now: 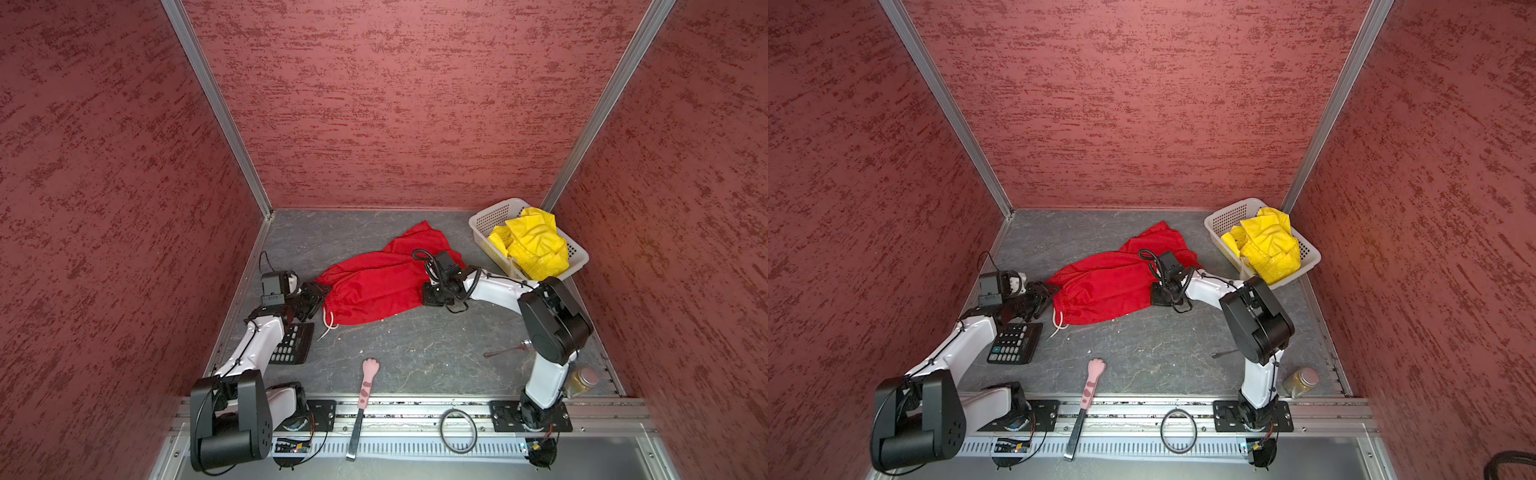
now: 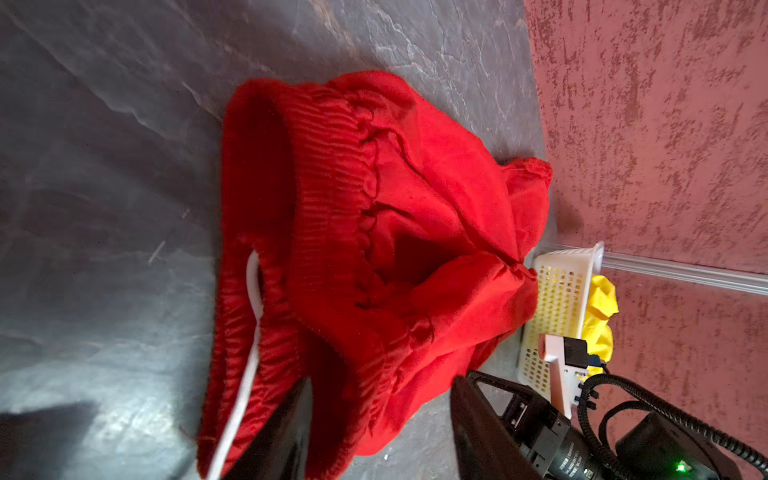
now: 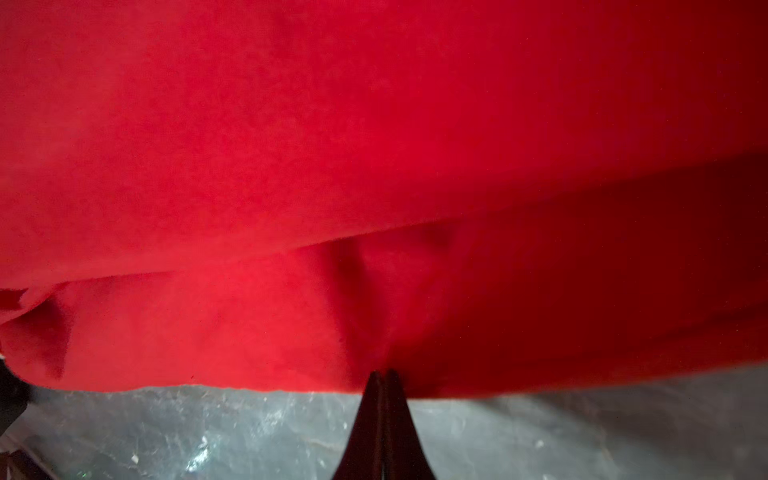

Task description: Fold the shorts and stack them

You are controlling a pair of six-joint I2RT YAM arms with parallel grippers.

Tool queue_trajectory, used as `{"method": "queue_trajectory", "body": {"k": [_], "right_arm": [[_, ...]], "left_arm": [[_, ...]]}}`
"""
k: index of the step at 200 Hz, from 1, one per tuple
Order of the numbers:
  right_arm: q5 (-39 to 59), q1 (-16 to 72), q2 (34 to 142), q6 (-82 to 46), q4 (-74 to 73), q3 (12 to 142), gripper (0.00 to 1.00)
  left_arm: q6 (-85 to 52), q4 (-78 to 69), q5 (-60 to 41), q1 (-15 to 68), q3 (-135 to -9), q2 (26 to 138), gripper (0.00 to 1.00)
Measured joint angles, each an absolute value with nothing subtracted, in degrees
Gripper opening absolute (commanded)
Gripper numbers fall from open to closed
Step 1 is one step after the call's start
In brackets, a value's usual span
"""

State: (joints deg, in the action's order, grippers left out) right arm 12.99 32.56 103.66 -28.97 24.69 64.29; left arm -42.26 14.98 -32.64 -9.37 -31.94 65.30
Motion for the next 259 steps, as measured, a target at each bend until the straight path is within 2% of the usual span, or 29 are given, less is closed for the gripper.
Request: {"method": "queue_trajectory", "body": {"k": [30, 45, 58, 82, 112, 146, 176, 191, 207, 221, 231, 259], "right_arm": [[11.3, 32.4, 98.0, -27.1, 28.1, 66.3, 0.29], [10.6, 32.1, 97.1, -26.6, 29.4, 69.5, 0.36], [10.1, 31.8, 97.0, -26.5, 29.5, 71.5, 0.39], [9.6, 31.2, 97.0, -26.4, 29.7, 72.4, 0.42], [9.6, 30.3, 97.0, -26.5, 30.0, 71.8, 0.44], [9.7, 28.8, 96.9, -26.5, 30.0, 69.6, 0.46], [10.2, 27.1, 96.2, -26.6, 29.9, 67.1, 0.46], [10.5, 26.4, 95.9, -26.6, 29.8, 66.3, 0.46], [10.9, 25.9, 95.8, -26.8, 29.6, 66.0, 0.46], [11.3, 25.6, 95.8, -27.0, 29.4, 65.8, 0.47], [11.4, 25.4, 95.7, -27.1, 29.1, 65.6, 0.46], [11.8, 25.0, 95.4, -27.5, 28.6, 64.8, 0.46]], "left_arm": [[-41.9, 16.8, -33.3, -9.0, -34.8, 61.4, 0.67], [-41.9, 17.4, -32.5, -8.4, -37.3, 61.2, 0.60], [-41.5, 19.6, -30.2, -6.7, -40.8, 62.8, 0.60], [-37.3, 25.8, -22.8, 1.1, -51.7, 69.8, 0.73], [-29.5, 31.7, -11.8, 11.8, -63.7, 80.4, 0.80], [-23.4, 36.8, -3.3, 15.4, -66.0, 89.0, 0.87], [-19.5, 40.2, 0.8, 17.4, -66.7, 94.1, 0.88], [-18.1, 40.8, 1.2, 17.9, -67.4, 96.1, 0.78], [-16.8, 41.1, 1.2, 18.3, -68.0, 97.7, 0.46], [-16.3, 41.4, 1.2, 18.6, -68.3, 98.2, 0.26], [-15.8, 41.7, 1.3, 19.0, -68.5, 98.2, 0.19], [-14.1, 43.8, 1.8, 20.7, -69.7, 97.3, 0.08]]}}
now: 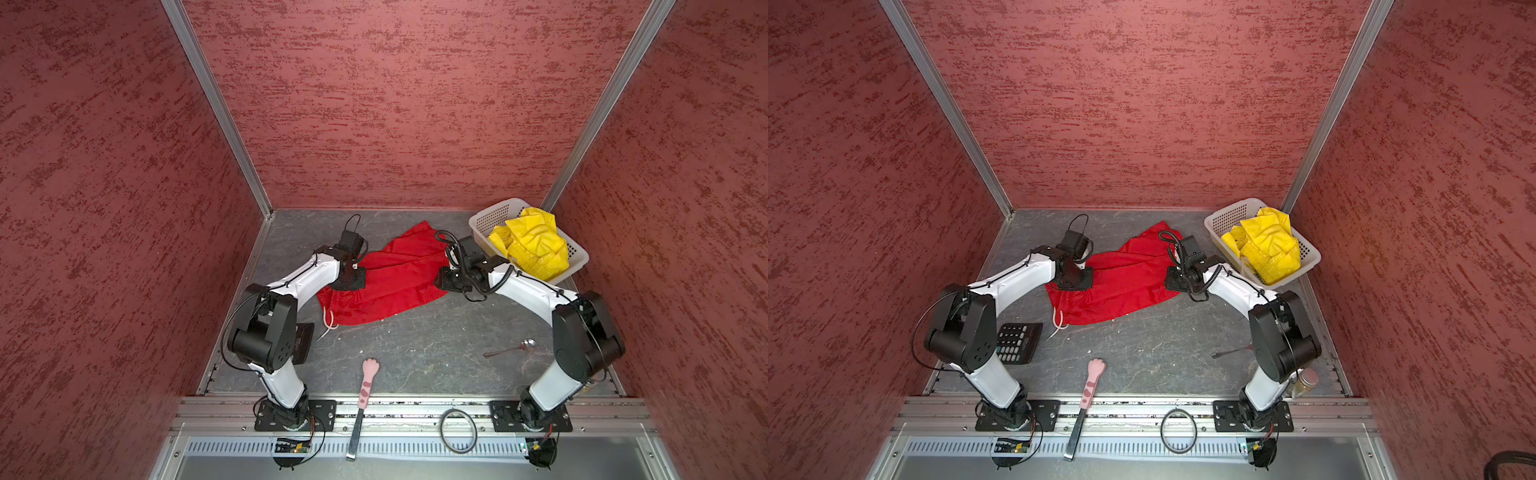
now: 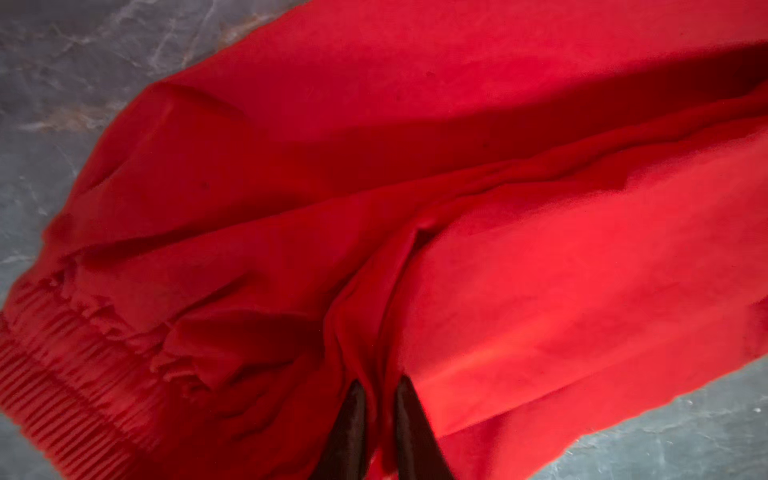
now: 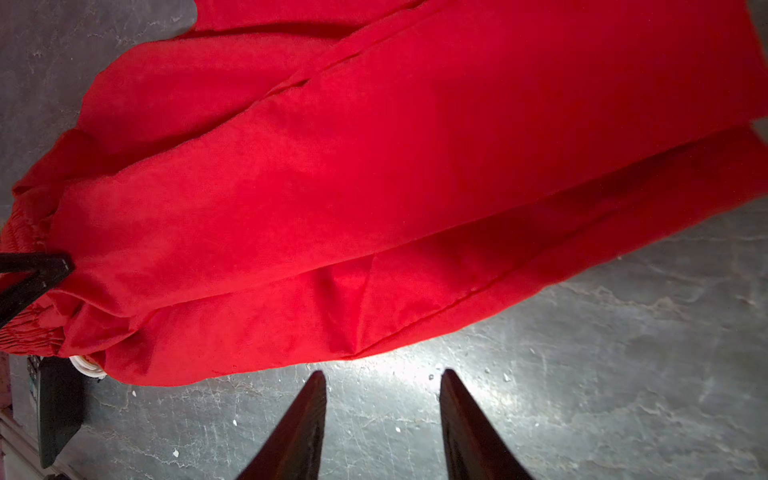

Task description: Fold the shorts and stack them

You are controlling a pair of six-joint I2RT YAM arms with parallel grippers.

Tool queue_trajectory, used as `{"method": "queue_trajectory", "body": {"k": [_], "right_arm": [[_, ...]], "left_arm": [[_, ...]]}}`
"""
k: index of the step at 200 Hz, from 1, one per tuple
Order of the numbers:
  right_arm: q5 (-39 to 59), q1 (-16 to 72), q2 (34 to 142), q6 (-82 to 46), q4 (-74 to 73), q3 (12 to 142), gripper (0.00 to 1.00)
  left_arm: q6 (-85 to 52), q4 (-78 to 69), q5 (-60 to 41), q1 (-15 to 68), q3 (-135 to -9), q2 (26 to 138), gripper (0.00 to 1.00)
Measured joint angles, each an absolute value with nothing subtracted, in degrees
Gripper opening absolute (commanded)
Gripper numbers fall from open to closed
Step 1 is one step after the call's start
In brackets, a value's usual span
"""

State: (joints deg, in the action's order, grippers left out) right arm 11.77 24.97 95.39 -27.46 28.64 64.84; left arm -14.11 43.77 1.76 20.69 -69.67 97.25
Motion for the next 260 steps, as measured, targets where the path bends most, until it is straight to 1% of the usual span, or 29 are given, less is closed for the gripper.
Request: {"method": "queue_trajectory", "body": {"k": [16, 58, 89, 109, 133, 139, 145, 158, 168, 175, 193, 215, 229, 237, 250, 260], "right_arm": [[11.8, 24.7, 95.2, -27.7, 28.6, 64.7, 0.46], [12.0, 24.5, 94.8, -28.3, 28.6, 64.7, 0.46], [12.2, 24.5, 94.7, -28.6, 28.6, 64.6, 0.46], [12.2, 24.5, 94.7, -28.7, 28.6, 64.6, 0.48], [11.9, 24.5, 94.7, -29.1, 28.7, 64.7, 0.53], [11.8, 24.5, 94.7, -29.2, 28.9, 64.7, 0.55], [11.7, 24.5, 94.7, -29.2, 29.0, 64.8, 0.57], [11.2, 24.3, 94.8, -29.4, 29.6, 65.5, 0.61], [10.7, 24.1, 95.3, -29.3, 30.2, 66.7, 0.64], [10.2, 23.8, 95.9, -29.4, 30.5, 67.9, 0.66], [9.2, 22.5, 97.9, -29.4, 30.8, 71.0, 0.69], [8.7, 20.1, 100.9, -29.4, 31.2, 74.7, 0.71], [8.8, 18.9, 103.7, -29.4, 31.6, 77.4, 0.71], [9.0, 18.5, 105.4, -29.4, 31.6, 79.0, 0.71], [9.6, 18.1, 108.0, -29.5, 31.6, 81.1, 0.71], [10.3, 18.1, 109.9, -29.6, 31.7, 82.5, 0.71]], "left_arm": [[-13.3, 45.5, 1.9, 21.4, -69.7, 94.6, 0.00], [-13.5, 48.5, 1.6, 23.0, -66.8, 81.4, 0.00], [-16.0, 49.1, -0.8, 23.6, -58.8, 73.9, 0.00], [-19.0, 48.0, -3.9, 24.1, -51.5, 72.6, 0.00], [-22.6, 47.6, -5.2, 27.5, -48.0, 77.2, 0.00], [-23.4, 47.2, -5.5, 28.2, -47.8, 78.8, 0.05], [-24.1, 46.6, -5.8, 29.0, -47.8, 80.6, 0.11], [-25.2, 45.5, -6.3, 30.3, -47.8, 83.9, 0.20], [-26.3, 44.9, -6.6, 31.2, -47.8, 86.1, 0.28], [-26.7, 44.8, -6.8, 31.9, -47.8, 87.0, 0.34], [-27.1, 44.5, -7.2, 33.3, -47.9, 87.5, 0.51], [-27.6, 45.0, -7.6, 33.8, -48.8, 87.2, 0.54], [-27.7, 46.2, -7.6, 33.8, -49.6, 86.6, 0.58], [-27.6, 47.3, -7.5, 33.8, -50.3, 85.8, 0.62], [-27.5, 49.3, -7.3, 33.8, -51.9, 83.6, 0.73], [-27.5, 50.6, -6.9, 33.8, -53.5, 81.4, 0.78]]}}
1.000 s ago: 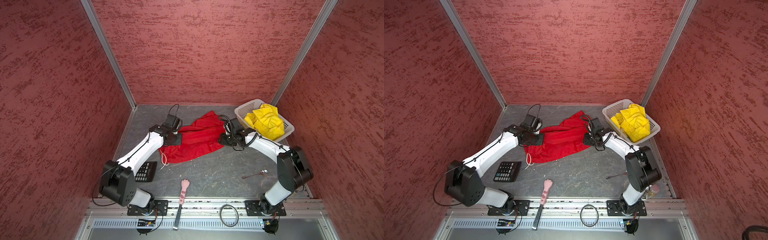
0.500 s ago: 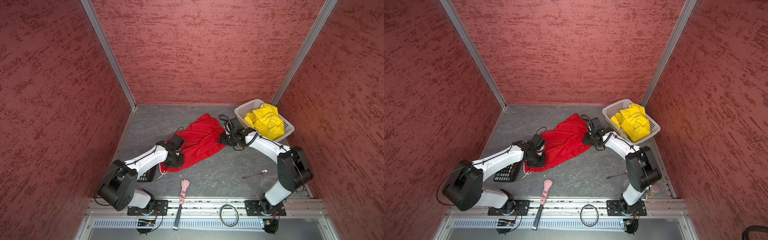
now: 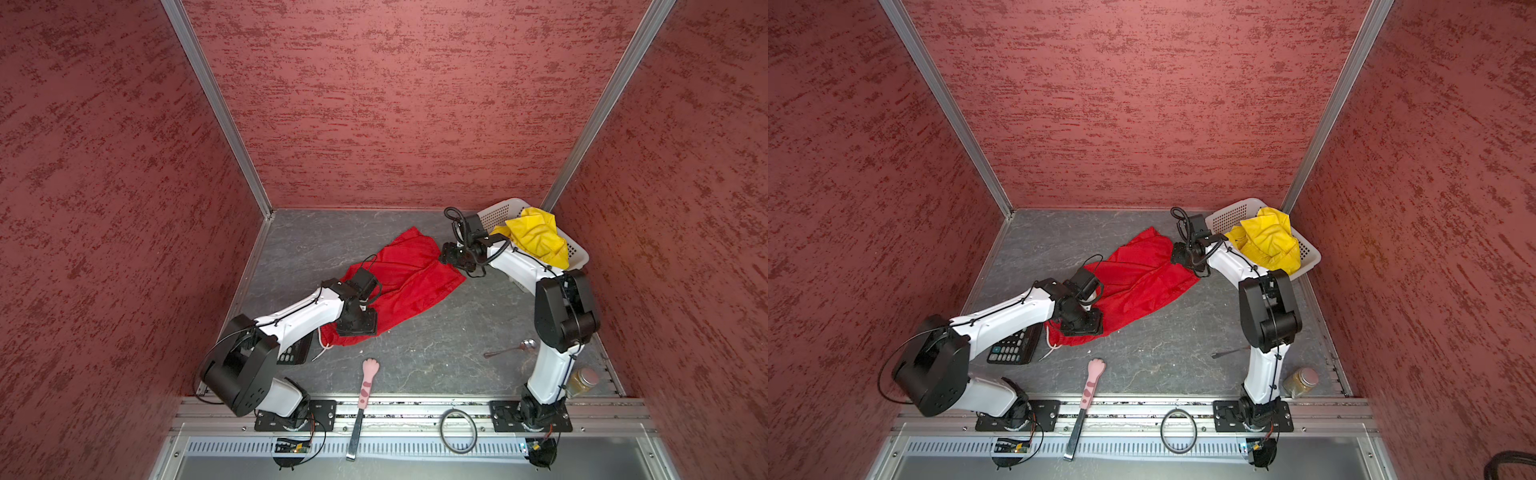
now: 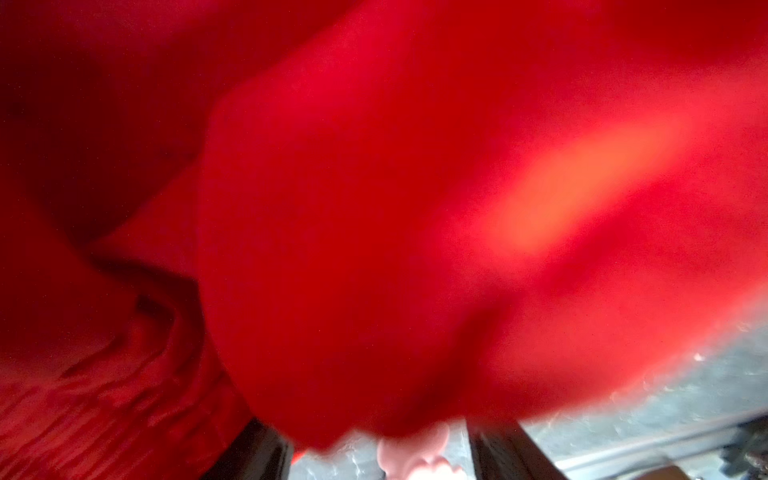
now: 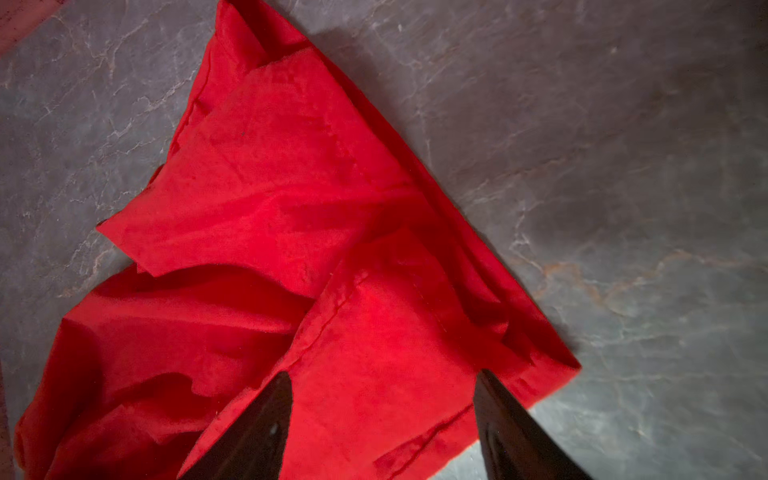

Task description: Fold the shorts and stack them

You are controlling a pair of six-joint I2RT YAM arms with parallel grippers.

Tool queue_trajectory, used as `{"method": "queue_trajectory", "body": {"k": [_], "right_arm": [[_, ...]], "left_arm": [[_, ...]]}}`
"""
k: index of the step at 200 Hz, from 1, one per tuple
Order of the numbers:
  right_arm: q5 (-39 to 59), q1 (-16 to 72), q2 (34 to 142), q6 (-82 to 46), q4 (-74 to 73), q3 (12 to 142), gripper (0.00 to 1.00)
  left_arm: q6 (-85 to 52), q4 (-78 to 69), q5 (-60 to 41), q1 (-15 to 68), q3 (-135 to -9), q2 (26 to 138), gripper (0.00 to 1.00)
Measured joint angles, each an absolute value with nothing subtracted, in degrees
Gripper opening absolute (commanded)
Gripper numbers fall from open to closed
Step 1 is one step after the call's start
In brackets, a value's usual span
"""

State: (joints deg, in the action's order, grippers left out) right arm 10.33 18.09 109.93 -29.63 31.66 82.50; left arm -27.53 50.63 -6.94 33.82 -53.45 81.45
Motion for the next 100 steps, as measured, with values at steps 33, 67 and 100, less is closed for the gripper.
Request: {"method": "queue_trajectory", "body": {"k": [33, 67, 100], "right_arm": [[12.4, 18.2, 115.1, -29.8, 31.7, 86.3, 0.73], [13.4, 18.3, 118.3, -29.8, 32.5, 89.3, 0.73], [13.7, 18.3, 121.5, -30.0, 32.8, 91.6, 0.50]], "left_arm": [[-27.4, 54.8, -4.4, 33.6, -59.1, 73.6, 0.84], [-27.5, 58.9, -1.4, 33.5, -59.9, 70.2, 0.86], [-27.7, 60.8, 0.1, 33.9, -56.2, 72.9, 0.92]]}}
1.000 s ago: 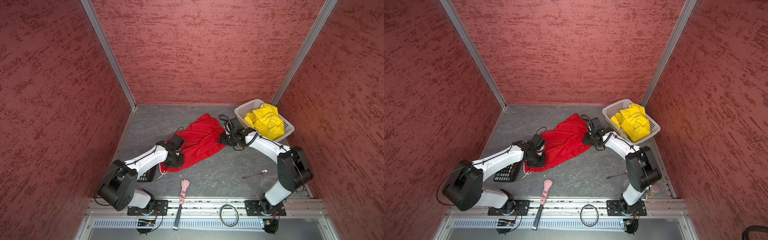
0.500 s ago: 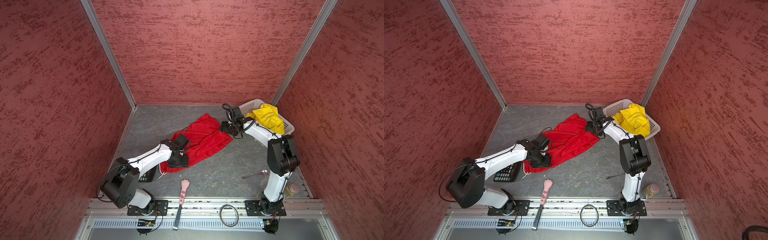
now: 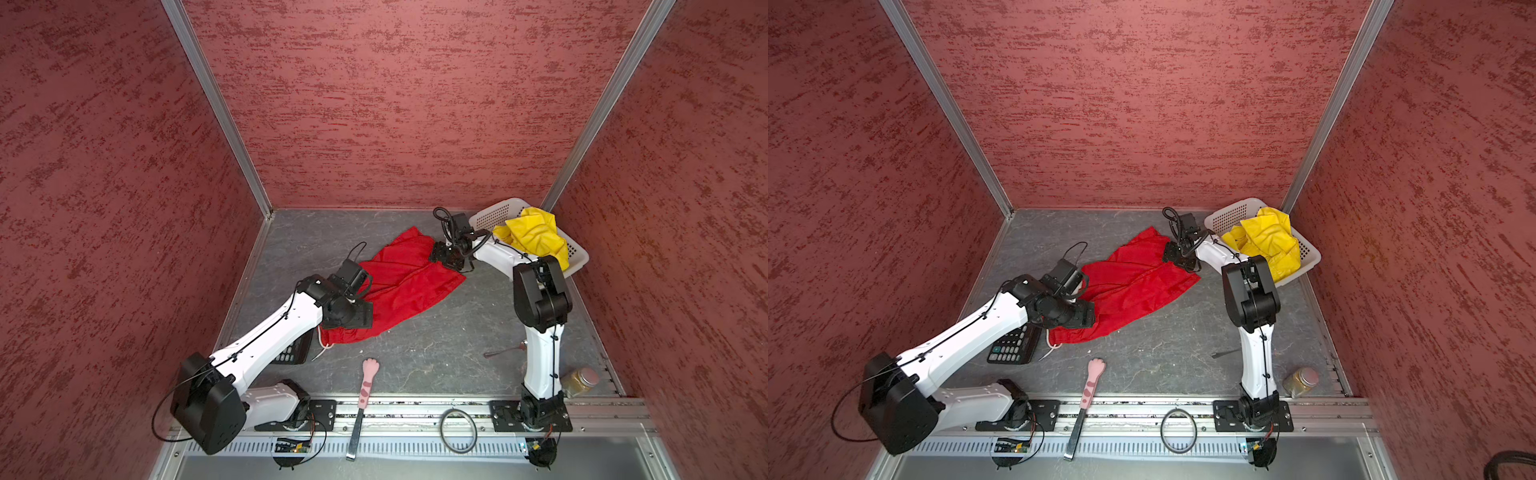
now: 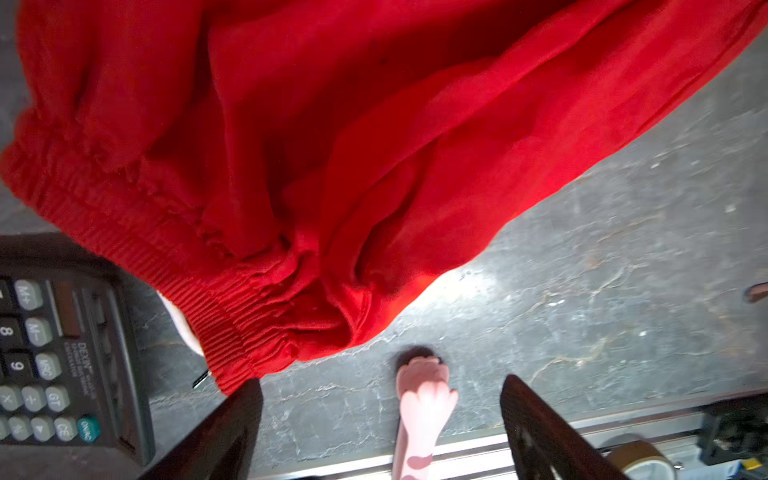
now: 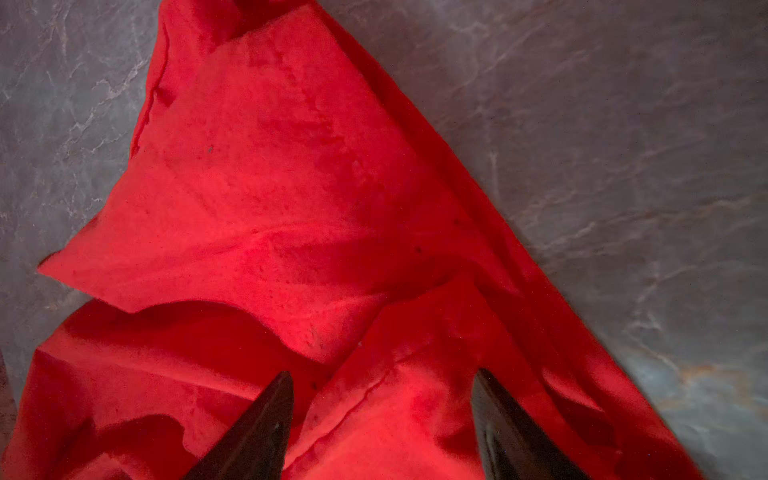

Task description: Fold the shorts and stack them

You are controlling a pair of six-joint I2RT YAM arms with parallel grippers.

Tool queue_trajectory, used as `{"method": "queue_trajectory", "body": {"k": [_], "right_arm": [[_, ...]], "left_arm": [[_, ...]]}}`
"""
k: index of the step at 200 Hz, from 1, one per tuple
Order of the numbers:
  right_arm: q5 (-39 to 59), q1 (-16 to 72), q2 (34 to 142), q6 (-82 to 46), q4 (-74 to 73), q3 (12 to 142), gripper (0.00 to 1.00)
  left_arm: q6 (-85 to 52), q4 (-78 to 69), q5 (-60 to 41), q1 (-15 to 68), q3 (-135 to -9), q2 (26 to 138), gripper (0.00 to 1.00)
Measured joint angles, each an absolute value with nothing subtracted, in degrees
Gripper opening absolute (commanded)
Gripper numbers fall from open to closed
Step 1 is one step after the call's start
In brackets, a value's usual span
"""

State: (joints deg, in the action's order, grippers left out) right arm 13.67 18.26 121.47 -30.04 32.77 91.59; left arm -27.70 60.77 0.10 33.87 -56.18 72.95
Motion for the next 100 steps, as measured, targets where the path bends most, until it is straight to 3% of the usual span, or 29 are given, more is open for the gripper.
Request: {"method": "queue_trajectory", "body": {"k": [14, 39, 58, 72, 100], "right_arm": [[13.8, 18.3, 122.6, -30.2, 32.9, 92.3, 0.29], [14.2, 18.2, 123.7, -30.6, 32.9, 92.5, 0.08], [14.5, 18.0, 123.7, -30.9, 33.0, 92.6, 0.00], [14.6, 17.7, 123.7, -31.0, 32.9, 92.7, 0.00], [14.6, 16.9, 123.5, -31.1, 32.9, 92.7, 0.00]], "left_arm": [[-27.7, 60.6, 0.1, 34.2, -54.2, 74.5, 0.92], [-27.6, 59.3, -0.1, 34.2, -52.5, 77.8, 0.86], [-27.6, 57.4, -1.0, 34.2, -52.2, 80.8, 0.57], [-27.3, 56.3, -1.6, 34.2, -52.2, 82.9, 0.27], [-26.1, 55.6, -1.5, 34.2, -52.2, 84.2, 0.03]]}}
